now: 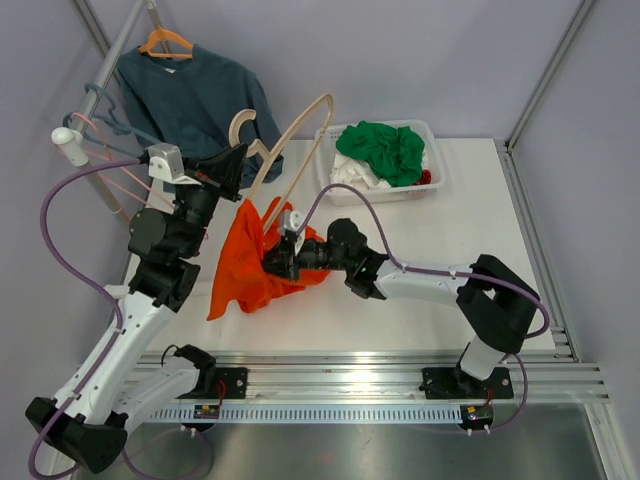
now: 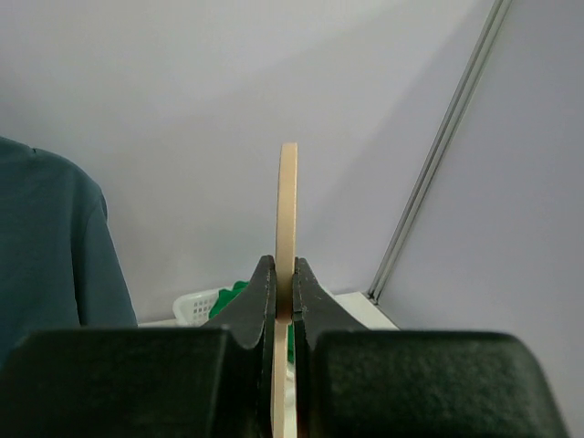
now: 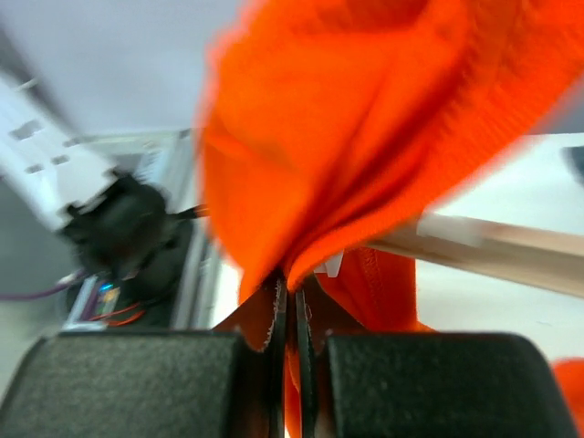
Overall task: Remove the t-shirt from the hanger
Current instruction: Remove the tshirt from the hanger
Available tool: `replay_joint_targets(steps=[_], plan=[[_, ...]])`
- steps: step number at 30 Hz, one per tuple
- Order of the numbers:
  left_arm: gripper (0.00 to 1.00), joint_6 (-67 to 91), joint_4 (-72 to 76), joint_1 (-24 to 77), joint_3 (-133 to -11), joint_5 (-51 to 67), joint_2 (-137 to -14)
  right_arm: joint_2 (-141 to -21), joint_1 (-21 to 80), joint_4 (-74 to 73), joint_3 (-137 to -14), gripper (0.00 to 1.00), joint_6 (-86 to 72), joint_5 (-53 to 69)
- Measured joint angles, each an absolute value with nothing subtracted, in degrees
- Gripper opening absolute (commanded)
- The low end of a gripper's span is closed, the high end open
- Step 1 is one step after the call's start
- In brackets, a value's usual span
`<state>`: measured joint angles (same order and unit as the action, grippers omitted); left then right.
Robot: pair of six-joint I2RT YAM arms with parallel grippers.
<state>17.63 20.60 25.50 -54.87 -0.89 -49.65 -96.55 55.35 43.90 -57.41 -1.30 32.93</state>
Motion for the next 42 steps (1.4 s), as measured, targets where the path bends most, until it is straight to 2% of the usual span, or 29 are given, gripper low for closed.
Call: replay_joint_targets(steps=[8, 13, 19, 20, 21, 23, 24, 28, 34, 42], plan=[[0.0, 17.4, 26.6, 25.5, -54.9, -3.6, -53.9, -95.8, 68.8, 34.8, -54.8, 0.0, 4.2, 27.4], [0.0, 16.0, 25.5, 25.5, -55.1, -4.0, -53.3, -95.5, 69.0, 30.6, -47.0, 0.0, 3.2, 14.9], [0.0, 14.7, 20.6, 25.5, -55.4, -4.3, -47.9, -92.5, 68.3, 21.5, -45.8, 0.0, 1.0, 1.0], [0.0, 14.7, 19.7, 25.5, -55.4, -4.2, -46.6, -92.1, 67.7, 19.9, -46.4, 0.04, 0.4, -0.2], [0.0, 14.7, 19.1, 25.5, -55.5, -4.2, -45.5, -92.0, 66.9, 18.3, -47.4, 0.16, -0.3, -1.0], [0.0, 14.7, 17.7, 25.5, -55.7, -4.1, -42.9, -92.1, 64.4, 15.4, -49.4, 0.35, -1.7, -1.6], [0.0, 14.7, 17.0, 25.5, -55.8, -4.1, -41.8, -92.5, 62.6, 13.7, -50.9, 0.62, -2.6, -1.7], [0.0, 14.8, 14.5, 25.5, -56.7, -3.7, -37.8, -97.0, 57.3, 9.0, -58.7, 0.99, -5.1, -3.0], [0.0, 14.8, 12.5, 25.5, -57.4, -3.2, -35.9, -108.7, 57.3, 0.0, -70.7, 0.99, -6.2, -2.2], [0.0, 14.8, 9.5, 25.5, -57.4, -3.0, -35.6, -116.3, 57.4, -6.8, -75.5, 0.99, -7.6, 0.5]])
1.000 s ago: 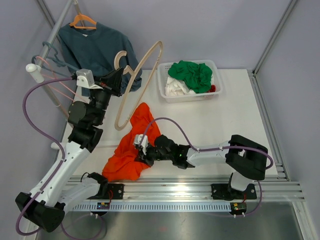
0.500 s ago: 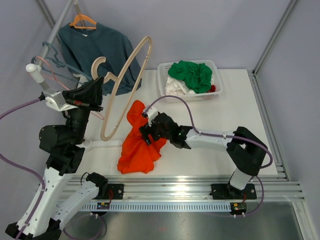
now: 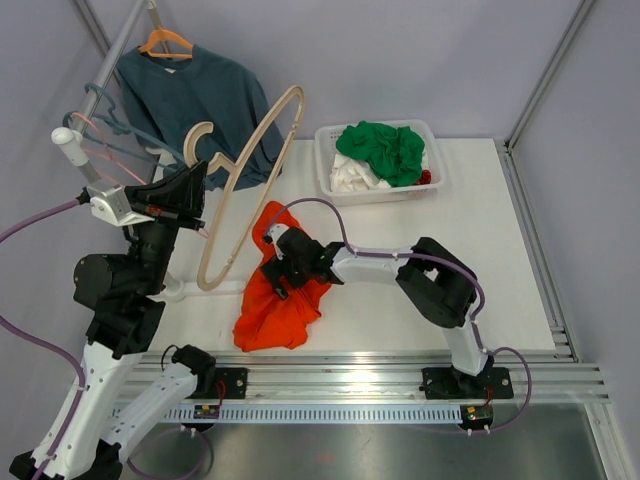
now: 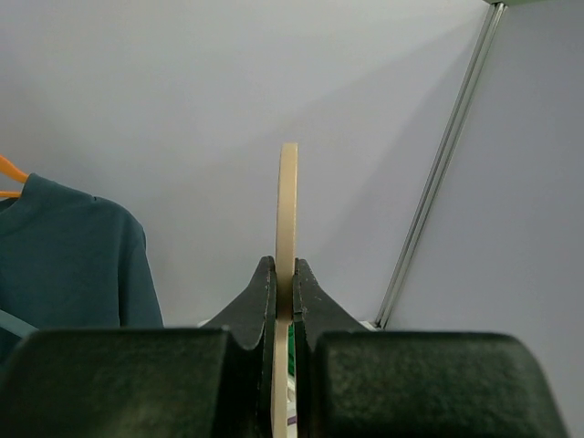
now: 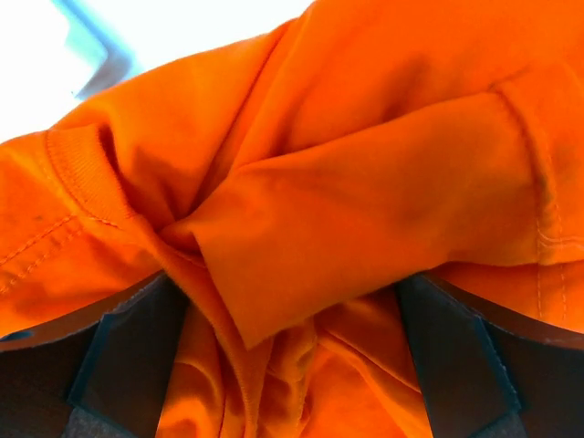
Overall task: Remove the t-shirt from the hanger
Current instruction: Remove the tshirt from the hanger, then place the tshirt into the basket
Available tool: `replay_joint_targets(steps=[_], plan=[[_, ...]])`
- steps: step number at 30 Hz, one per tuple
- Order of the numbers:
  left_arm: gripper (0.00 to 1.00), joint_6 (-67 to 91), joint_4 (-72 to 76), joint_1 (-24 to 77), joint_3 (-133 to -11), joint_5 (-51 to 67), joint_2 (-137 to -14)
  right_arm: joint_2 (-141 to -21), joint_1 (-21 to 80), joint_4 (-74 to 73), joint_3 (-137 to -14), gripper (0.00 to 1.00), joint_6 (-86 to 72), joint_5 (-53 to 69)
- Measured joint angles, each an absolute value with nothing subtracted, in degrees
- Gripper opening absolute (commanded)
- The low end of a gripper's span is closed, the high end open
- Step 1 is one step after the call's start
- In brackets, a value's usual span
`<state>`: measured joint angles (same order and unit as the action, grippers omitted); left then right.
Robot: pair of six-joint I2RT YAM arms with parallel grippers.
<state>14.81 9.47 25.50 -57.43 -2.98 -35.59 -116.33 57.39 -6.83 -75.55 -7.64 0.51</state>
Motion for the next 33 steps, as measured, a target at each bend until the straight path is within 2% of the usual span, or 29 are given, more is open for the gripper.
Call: replay_joint_targets(steps=[2, 3, 5, 6, 7, 8, 11, 17, 23, 27, 33], plan=[[0.0, 14.8, 9.3, 25.5, -57.4, -2.8, -35.6, -117.9, 57.4, -8.3, -78.1, 0.99, -7.8, 1.0], [0.0, 14.8, 9.2, 25.5, -57.4, -2.8, -35.6, -118.9, 57.4, -9.0, -79.7, 0.92, -7.8, 1.2], [0.0, 14.8, 8.9, 25.5, -57.4, -2.7, -35.6, -120.6, 57.3, -9.3, -82.0, 0.66, -7.7, 1.4], [0.0, 14.8, 8.8, 25.5, -57.4, -2.7, -35.6, -121.0, 57.2, -9.1, -82.4, 0.37, -7.7, 1.6], [0.0, 14.8, 8.8, 25.5, -57.4, -2.7, -35.6, -121.1, 56.9, -8.7, -82.2, 0.26, -7.7, 1.8], [0.0, 14.8, 8.8, 25.5, -57.4, -2.7, -35.6, -120.8, 56.6, -7.5, -81.0, 0.15, -8.7, 2.5], [0.0, 14.8, 8.8, 25.5, -57.4, -2.5, -35.6, -118.0, 55.5, -4.3, -76.0, 0.0, -11.0, 2.7], [0.0, 14.8, 8.7, 25.5, -57.4, -2.0, -35.7, -103.7, 53.3, -9.1, -61.8, 0.0, -14.3, -5.0], [0.0, 14.8, 8.7, 25.5, -57.4, -1.9, -35.7, -88.5, 49.3, -11.4, -59.2, 0.0, -15.7, -12.9], [0.0, 14.9, 8.7, 25.5, -57.4, -1.9, -35.8, -80.7, 46.9, -11.8, -62.5, 0.0, -14.5, -16.8], [0.0, 14.9, 8.6, 25.5, -57.4, -1.8, -36.2, -81.1, 41.1, -13.3, -77.1, 0.0, -10.0, -19.4]])
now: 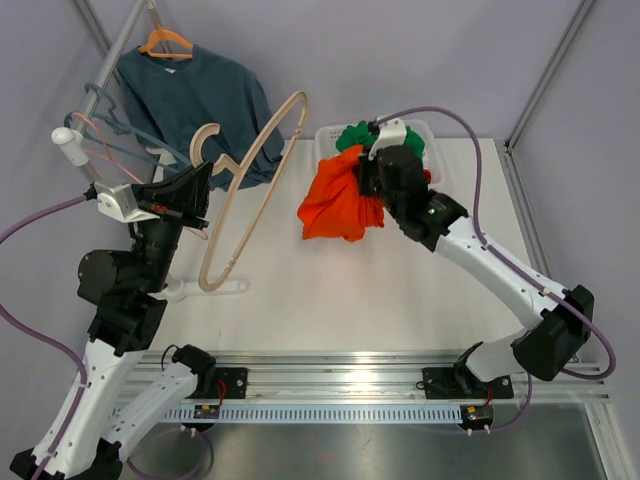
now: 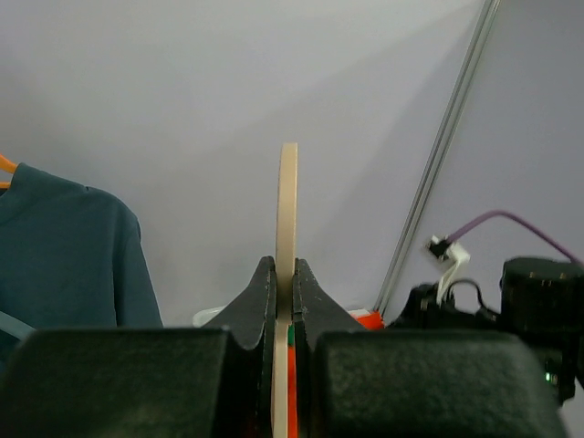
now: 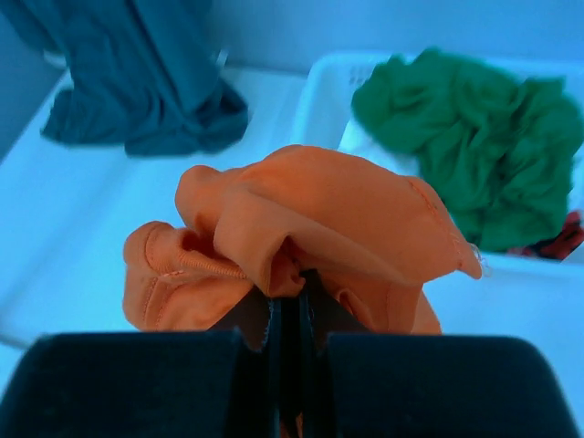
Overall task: Remove the t-shirt from the hanger
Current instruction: Place the tshirt into the basket
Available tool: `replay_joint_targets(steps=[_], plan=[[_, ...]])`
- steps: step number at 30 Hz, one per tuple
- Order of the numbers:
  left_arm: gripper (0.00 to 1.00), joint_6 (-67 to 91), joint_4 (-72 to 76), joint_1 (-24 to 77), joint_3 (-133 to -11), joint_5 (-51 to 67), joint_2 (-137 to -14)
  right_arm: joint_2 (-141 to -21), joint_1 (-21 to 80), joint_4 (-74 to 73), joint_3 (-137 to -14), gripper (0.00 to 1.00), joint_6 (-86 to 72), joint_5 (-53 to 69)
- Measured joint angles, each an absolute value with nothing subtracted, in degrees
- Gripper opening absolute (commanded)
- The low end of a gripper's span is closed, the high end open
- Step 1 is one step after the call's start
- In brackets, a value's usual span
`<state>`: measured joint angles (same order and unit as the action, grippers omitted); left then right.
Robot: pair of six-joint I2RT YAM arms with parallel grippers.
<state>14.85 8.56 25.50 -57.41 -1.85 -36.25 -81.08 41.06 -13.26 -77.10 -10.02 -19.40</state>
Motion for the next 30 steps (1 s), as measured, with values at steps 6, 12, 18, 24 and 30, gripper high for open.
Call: replay_joint_targets(steps=[6, 12, 18, 24, 30], plan=[[0.0, 14.9, 8.5, 25.5, -57.4, -1.8, -36.4, -88.3, 32.0, -12.4, -91.9, 0.0, -7.7, -18.7], [0.0, 14.9, 8.4, 25.5, -57.4, -1.8, -36.4, -100.2, 24.2, -13.8, -107.1, 0.0, -8.4, -14.1], [0.0, 14.9, 8.4, 25.5, -57.4, -1.7, -36.5, -109.2, 21.0, -14.5, -112.8, 0.0, -9.2, -13.8], [0.0, 15.0, 8.4, 25.5, -57.4, -1.5, -37.6, -120.9, 20.9, -14.5, -112.9, 0.0, -12.0, -13.8], [0.0, 15.1, 8.1, 25.5, -57.4, -1.5, -39.1, -140.5, 19.6, -21.8, -125.7, 0.0, -17.1, -10.6]])
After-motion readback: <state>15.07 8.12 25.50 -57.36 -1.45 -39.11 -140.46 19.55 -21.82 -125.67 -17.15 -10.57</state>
